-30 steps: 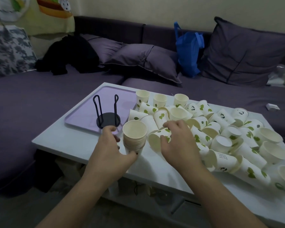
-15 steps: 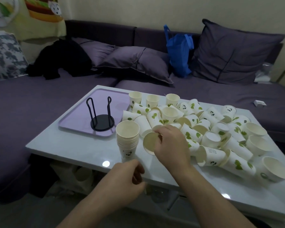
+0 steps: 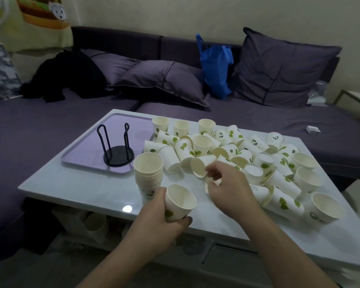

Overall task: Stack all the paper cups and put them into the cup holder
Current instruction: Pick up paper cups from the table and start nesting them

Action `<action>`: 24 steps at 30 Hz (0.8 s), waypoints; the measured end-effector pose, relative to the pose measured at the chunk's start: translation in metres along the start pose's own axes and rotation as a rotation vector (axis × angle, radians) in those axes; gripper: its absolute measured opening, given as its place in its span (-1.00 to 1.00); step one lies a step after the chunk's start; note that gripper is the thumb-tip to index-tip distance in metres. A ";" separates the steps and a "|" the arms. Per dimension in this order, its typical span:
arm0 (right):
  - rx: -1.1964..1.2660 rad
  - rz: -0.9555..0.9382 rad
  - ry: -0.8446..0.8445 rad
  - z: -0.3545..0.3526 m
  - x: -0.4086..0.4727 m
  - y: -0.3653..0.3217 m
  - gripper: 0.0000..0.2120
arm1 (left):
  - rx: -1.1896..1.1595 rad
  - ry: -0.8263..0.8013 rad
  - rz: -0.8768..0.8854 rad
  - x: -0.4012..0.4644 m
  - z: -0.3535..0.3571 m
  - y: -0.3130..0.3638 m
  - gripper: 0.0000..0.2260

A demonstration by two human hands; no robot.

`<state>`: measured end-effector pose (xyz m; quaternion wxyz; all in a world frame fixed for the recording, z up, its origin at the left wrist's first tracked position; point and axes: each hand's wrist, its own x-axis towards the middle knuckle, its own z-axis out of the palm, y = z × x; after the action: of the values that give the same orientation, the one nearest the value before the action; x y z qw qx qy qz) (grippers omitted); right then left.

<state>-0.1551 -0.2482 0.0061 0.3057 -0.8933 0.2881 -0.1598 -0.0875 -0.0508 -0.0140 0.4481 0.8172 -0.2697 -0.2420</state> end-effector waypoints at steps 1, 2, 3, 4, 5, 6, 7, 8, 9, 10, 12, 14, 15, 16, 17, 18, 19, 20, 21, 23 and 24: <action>-0.151 -0.006 -0.008 -0.002 0.003 0.006 -0.56 | -0.005 -0.003 -0.004 0.000 0.000 0.000 -0.45; -0.279 -0.003 -0.041 -0.004 0.006 0.010 -0.49 | -0.007 -0.007 -0.007 0.000 0.001 0.001 -0.44; -0.377 0.004 -0.075 -0.003 0.009 0.014 -0.45 | -0.007 -0.011 -0.011 0.000 0.001 0.001 -0.44; -0.458 0.012 -0.100 -0.001 0.012 0.016 -0.43 | -0.010 -0.015 -0.016 0.000 0.001 0.001 -0.44; -0.523 0.010 -0.109 0.003 0.014 0.018 -0.43 | -0.016 -0.019 -0.021 0.000 0.001 0.002 -0.45; -0.570 0.000 -0.113 0.007 0.016 0.020 -0.44 | -0.025 -0.022 -0.023 0.000 0.001 0.002 -0.47; -0.597 -0.015 -0.108 0.011 0.017 0.021 -0.46 | -0.035 -0.025 -0.022 0.000 0.000 0.003 -0.49; -0.611 -0.024 -0.105 0.015 0.018 0.023 -0.47 | -0.046 -0.028 -0.020 0.000 0.001 0.005 -0.51; -0.618 -0.032 -0.102 0.018 0.019 0.025 -0.46 | -0.059 -0.031 -0.018 0.000 0.000 0.006 -0.51; -0.621 -0.041 -0.104 0.020 0.019 0.026 -0.43 | -0.071 -0.035 -0.014 0.000 0.000 0.008 -0.50; -0.625 -0.072 -0.108 0.022 0.019 0.027 -0.38 | -0.084 -0.052 0.004 -0.001 -0.002 0.011 -0.52; -0.602 -0.108 -0.122 0.020 0.018 0.024 -0.36 | -0.100 -0.077 0.023 -0.003 -0.005 0.016 -0.51; -0.581 -0.116 -0.133 0.019 0.018 0.022 -0.36 | -0.115 -0.087 0.028 -0.004 -0.008 0.018 -0.48; -0.546 -0.114 -0.138 0.017 0.017 0.020 -0.38 | -0.143 -0.096 0.032 -0.004 -0.012 0.020 -0.42; -0.496 -0.103 -0.134 0.014 0.016 0.017 -0.41 | -0.185 -0.098 0.041 -0.005 -0.016 0.022 -0.35; -0.426 -0.086 -0.123 0.012 0.015 0.016 -0.45 | -0.233 -0.095 0.058 -0.005 -0.021 0.023 -0.32; -0.336 -0.067 -0.109 0.010 0.013 0.014 -0.48 | -0.276 -0.082 0.086 -0.006 -0.027 0.025 -0.30; -0.234 -0.045 -0.097 0.008 0.011 0.013 -0.50 | -0.309 -0.055 0.121 -0.006 -0.033 0.027 -0.29; -0.134 -0.026 -0.088 0.007 0.008 0.012 -0.50 | -0.332 -0.011 0.158 -0.005 -0.039 0.028 -0.28; 0.000 -0.024 -0.075 0.005 0.002 0.009 -0.47 | -0.343 0.126 0.227 0.001 -0.053 0.031 -0.35; 0.037 -0.035 -0.072 0.004 0.000 0.008 -0.47 | -0.341 0.201 0.255 0.005 -0.060 0.033 -0.39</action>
<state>-0.1565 -0.2512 -0.0020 0.3292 -0.8977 0.2582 -0.1383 -0.0528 -0.0328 0.0423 0.6312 0.7091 -0.2798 -0.1430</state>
